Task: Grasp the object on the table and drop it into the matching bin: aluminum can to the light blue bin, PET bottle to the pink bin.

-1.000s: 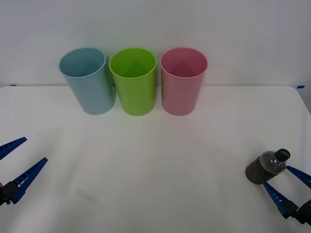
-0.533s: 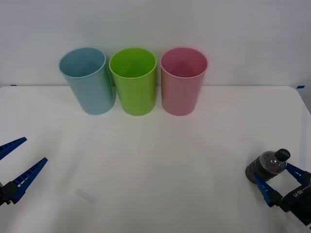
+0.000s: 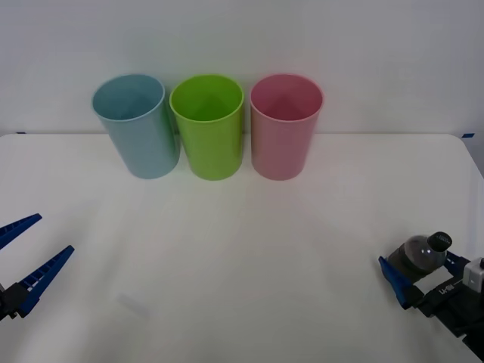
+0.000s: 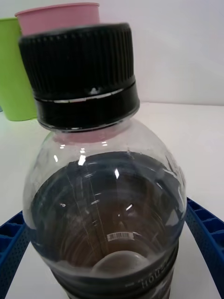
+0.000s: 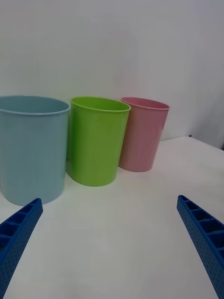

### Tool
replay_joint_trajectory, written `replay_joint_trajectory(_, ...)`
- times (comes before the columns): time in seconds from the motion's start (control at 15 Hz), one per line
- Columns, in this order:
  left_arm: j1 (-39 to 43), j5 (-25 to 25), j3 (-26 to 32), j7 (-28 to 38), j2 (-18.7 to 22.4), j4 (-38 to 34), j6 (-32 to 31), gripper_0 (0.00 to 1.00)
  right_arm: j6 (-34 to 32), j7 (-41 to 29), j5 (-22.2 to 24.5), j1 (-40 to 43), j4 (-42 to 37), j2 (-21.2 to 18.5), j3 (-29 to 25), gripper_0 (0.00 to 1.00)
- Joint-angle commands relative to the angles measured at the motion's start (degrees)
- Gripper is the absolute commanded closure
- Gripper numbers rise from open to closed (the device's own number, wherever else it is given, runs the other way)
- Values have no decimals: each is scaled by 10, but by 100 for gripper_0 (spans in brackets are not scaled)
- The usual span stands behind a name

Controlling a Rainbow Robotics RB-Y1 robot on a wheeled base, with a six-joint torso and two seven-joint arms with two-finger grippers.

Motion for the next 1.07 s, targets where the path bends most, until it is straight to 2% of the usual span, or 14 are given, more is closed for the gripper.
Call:
replay_joint_trajectory(0.07,0,0,0,0,0,0,0,0,1,2,-1,-2,0,-1,0,0)
replay_joint_trajectory(0.4,0,0,0,0,0,0,0,0,2,2,0,-2,0,0,1,0)
replay_joint_trajectory(0.47,0,0,0,0,0,0,0,0,2,3,-1,-2,0,0,0,22)
replay_joint_trajectory(0.53,0,0,0,0,0,0,0,0,2,3,-1,-2,0,0,0,75)
replay_joint_trajectory(0.6,0,0,0,0,0,0,0,0,2,3,-1,-2,0,0,0,100)
replay_joint_trajectory(1.07,0,0,0,0,0,0,0,0,1,8,-1,-2,0,-1,1,100)
